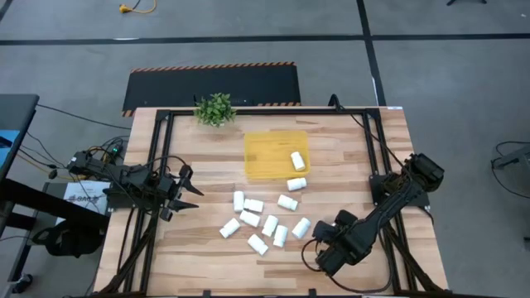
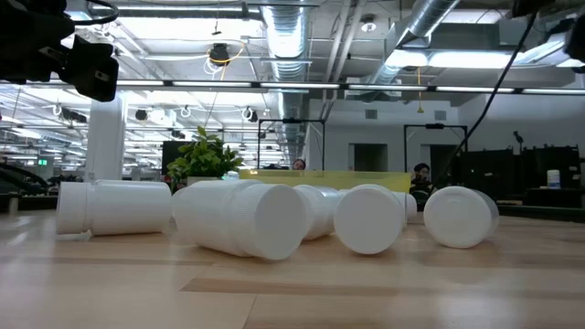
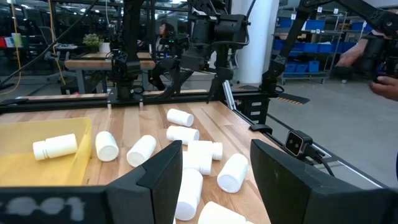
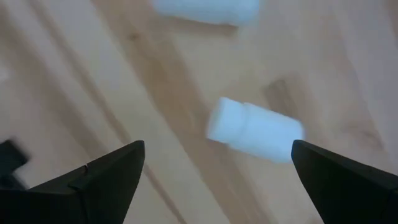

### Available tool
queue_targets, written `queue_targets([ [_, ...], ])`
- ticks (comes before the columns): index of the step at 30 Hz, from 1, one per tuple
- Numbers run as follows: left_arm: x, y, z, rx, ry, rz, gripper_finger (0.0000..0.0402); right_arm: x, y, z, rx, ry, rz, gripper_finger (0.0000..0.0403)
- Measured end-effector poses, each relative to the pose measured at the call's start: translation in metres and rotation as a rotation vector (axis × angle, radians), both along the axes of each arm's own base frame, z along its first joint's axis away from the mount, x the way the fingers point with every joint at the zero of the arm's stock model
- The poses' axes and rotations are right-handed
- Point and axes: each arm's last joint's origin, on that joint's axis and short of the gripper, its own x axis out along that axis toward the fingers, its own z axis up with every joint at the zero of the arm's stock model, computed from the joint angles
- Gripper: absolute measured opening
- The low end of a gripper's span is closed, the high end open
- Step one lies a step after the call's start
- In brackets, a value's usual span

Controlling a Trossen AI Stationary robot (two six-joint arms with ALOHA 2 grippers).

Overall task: Pick and place pill bottles into a basket
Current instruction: Put the white pill bottle into the yellow bin

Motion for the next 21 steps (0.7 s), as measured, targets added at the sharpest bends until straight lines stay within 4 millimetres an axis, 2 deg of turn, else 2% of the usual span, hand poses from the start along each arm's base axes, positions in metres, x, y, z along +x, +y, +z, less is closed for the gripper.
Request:
queue_targets([
  [3, 0.0, 0.0, 0.0, 0.0, 0.0, 0.0, 0.0177, 0.0042, 0.0007, 0.0, 0.022, -0.02, 0.049, 0.04],
  [13, 0.0, 0.0, 0.0001, 0.0, 0.0, 0.0, 0.0177, 0.0054, -0.0036, 0.0001, -0.001, -0.038, -0.088, 0.04],
  [21, 0.0, 0.0, 0.0, 0.0, 0.0, 0.0, 0.0177, 0.0071, -0.0029, 0.0003, -0.001, -0.071, -0.124, 0.04],
])
